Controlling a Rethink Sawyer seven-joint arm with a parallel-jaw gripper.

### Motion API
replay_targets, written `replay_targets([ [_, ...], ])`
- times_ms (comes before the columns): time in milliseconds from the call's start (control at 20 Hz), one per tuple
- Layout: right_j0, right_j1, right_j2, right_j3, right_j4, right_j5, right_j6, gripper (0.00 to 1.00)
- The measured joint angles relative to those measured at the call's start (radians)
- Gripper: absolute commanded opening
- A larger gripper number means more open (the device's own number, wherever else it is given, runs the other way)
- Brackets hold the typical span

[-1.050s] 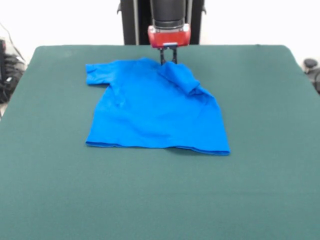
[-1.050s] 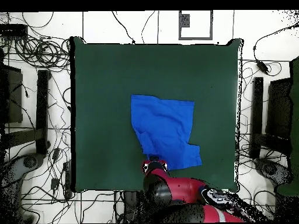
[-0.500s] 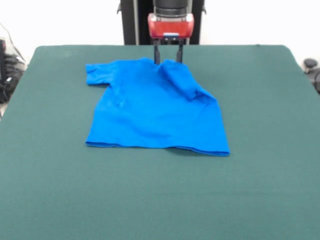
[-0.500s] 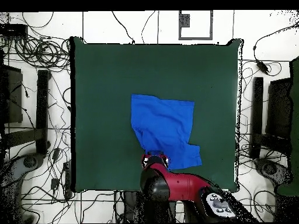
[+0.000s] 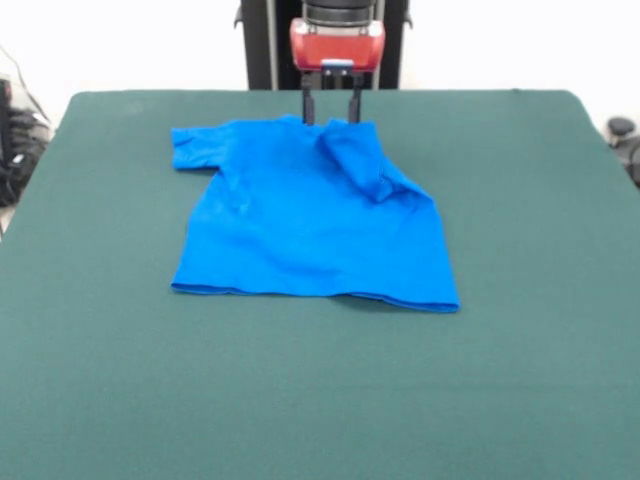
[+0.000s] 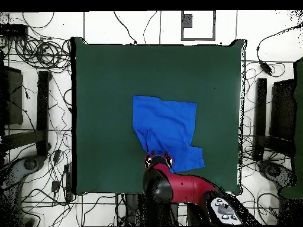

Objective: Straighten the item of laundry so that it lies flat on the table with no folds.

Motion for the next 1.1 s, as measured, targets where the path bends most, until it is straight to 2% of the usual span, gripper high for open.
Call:
replay_targets([
  [700,-0.012,0.004,0.0,0.0,0.0,0.0,0.0,1.0],
  [1100,-0.015,-0.042,0.001,0.0,0.002,0.037,0.0,1.0],
])
